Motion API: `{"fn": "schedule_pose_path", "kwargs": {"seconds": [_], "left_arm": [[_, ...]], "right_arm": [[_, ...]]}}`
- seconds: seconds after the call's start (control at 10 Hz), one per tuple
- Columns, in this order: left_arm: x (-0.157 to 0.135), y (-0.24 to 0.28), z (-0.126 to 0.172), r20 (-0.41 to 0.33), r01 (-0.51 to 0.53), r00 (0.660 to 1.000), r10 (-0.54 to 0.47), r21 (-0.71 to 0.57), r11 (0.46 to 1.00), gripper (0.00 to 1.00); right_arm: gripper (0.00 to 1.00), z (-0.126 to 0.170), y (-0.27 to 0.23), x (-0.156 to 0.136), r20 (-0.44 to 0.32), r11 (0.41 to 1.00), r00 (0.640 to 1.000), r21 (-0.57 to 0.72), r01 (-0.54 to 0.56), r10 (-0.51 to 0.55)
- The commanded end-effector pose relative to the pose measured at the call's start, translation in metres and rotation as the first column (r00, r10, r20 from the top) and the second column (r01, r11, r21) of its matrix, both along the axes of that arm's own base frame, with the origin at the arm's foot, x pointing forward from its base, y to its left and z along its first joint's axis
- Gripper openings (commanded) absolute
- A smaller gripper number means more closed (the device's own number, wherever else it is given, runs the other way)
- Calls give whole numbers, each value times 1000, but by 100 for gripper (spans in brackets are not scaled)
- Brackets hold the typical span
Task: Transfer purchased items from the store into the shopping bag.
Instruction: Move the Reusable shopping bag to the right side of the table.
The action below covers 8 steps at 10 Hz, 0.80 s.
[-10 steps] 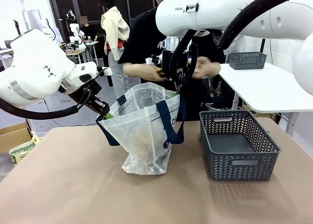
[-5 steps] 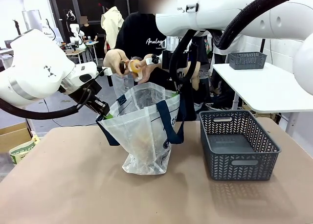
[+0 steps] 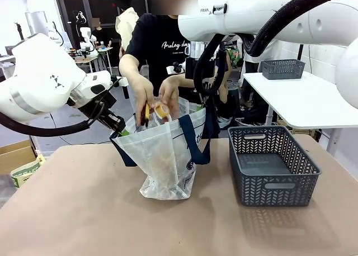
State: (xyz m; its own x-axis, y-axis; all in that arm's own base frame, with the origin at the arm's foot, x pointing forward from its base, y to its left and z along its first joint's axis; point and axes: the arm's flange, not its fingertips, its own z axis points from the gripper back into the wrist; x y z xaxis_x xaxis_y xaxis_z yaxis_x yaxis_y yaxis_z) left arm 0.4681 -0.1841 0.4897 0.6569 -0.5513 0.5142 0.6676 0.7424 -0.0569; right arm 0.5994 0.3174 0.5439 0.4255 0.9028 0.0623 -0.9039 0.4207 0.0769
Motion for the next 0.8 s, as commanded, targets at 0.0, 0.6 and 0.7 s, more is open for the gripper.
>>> {"fn": "schedule_pose_path", "kwargs": {"seconds": [0.0, 0.6, 0.7], "left_arm": [[0, 0, 1, 4, -10, 1000, 10, -5, 1000, 0], [0, 0, 1, 4, -10, 1000, 10, -5, 1000, 0], [0, 0, 1, 4, -10, 1000, 10, -5, 1000, 0]], "right_arm": [[0, 0, 0, 1, -2, 1000, 1000, -1, 1, -1], [0, 0, 0, 1, -2, 1000, 1000, -1, 1, -1], [0, 0, 0, 1, -2, 1000, 1000, -1, 1, -1]]}}
